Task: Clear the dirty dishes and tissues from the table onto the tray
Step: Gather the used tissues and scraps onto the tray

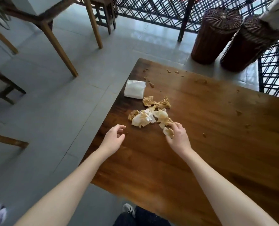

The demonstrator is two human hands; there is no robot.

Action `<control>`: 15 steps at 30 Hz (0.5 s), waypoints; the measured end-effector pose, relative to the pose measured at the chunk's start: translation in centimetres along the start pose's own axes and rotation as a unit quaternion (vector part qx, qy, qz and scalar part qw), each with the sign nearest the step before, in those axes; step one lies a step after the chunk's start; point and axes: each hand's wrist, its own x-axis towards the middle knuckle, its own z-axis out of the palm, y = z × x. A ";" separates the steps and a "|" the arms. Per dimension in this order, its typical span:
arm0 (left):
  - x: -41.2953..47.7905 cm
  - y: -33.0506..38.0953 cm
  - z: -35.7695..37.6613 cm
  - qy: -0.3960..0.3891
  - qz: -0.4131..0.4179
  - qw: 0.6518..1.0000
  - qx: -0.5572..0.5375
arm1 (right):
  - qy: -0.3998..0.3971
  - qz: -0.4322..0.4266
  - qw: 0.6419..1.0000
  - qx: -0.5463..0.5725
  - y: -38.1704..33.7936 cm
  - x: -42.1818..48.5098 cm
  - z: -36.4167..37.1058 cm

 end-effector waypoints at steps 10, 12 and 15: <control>6.1 3.2 3.8 0.031 0.138 0.960 0.240 | -0.079 -0.101 0.981 -0.147 1.0 5.4 2.4; 7.8 3.6 4.4 -0.002 0.151 0.951 0.268 | -0.078 -0.103 0.976 -0.175 1.2 5.8 2.9; 9.6 4.1 5.1 -0.034 0.155 0.940 0.302 | -0.048 -0.095 0.975 -0.194 1.5 5.2 3.3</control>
